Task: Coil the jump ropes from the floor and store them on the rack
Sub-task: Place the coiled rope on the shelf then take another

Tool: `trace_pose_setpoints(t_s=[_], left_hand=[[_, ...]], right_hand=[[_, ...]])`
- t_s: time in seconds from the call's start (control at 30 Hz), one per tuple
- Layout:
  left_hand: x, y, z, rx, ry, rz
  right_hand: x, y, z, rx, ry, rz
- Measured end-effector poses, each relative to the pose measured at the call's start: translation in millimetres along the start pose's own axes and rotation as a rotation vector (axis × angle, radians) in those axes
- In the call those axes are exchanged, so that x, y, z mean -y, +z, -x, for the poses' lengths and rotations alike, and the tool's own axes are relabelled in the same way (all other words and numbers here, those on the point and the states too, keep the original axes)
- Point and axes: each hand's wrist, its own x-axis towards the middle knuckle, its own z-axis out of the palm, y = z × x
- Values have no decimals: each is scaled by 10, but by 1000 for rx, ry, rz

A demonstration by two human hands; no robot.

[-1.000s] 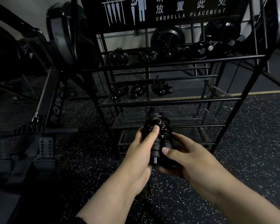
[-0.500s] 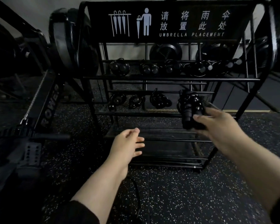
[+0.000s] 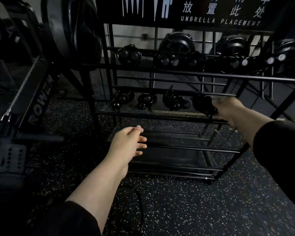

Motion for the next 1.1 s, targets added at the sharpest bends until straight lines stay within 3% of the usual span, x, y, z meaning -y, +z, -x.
trace_pose_setpoints(t_s=[0.1, 0.2, 0.33, 0.4, 0.5, 0.57, 0.67, 0.77, 0.87, 0.97, 1.1], left_hand=[[63, -5, -42, 13, -8, -13], [92, -15, -58, 19, -18, -21], [103, -25, -65, 15, -28, -43], [106, -32, -54, 21, -12, -72], [129, -46, -34, 37, -11, -117], [180, -22, 1, 50, -13, -160], [326, 97, 84, 95, -24, -262], [632, 255, 219, 217, -47, -391], [1013, 295, 359, 371, -128, -548], [1415, 153, 407, 411, -276, -574], [1927, -92, 390, 365, -282, -785]], right_hand=[[42, 4, 34, -88, -98, 375], [3, 39, 19, -78, -153, 463], [8, 46, 130, -90, -155, 468], [-3, 24, 205, -225, -224, 389], [-79, 99, 599, -421, -471, 203], [-172, 315, 1037, -288, -547, 34], [-469, 811, 1604, -32, -543, -22], [-896, 1330, 2019, 193, -473, -37], [-1382, 1677, 2341, 311, -308, -45], [-1822, 1887, 2535, 438, -160, 107], [-2396, 2135, 2710, 749, -36, 421]])
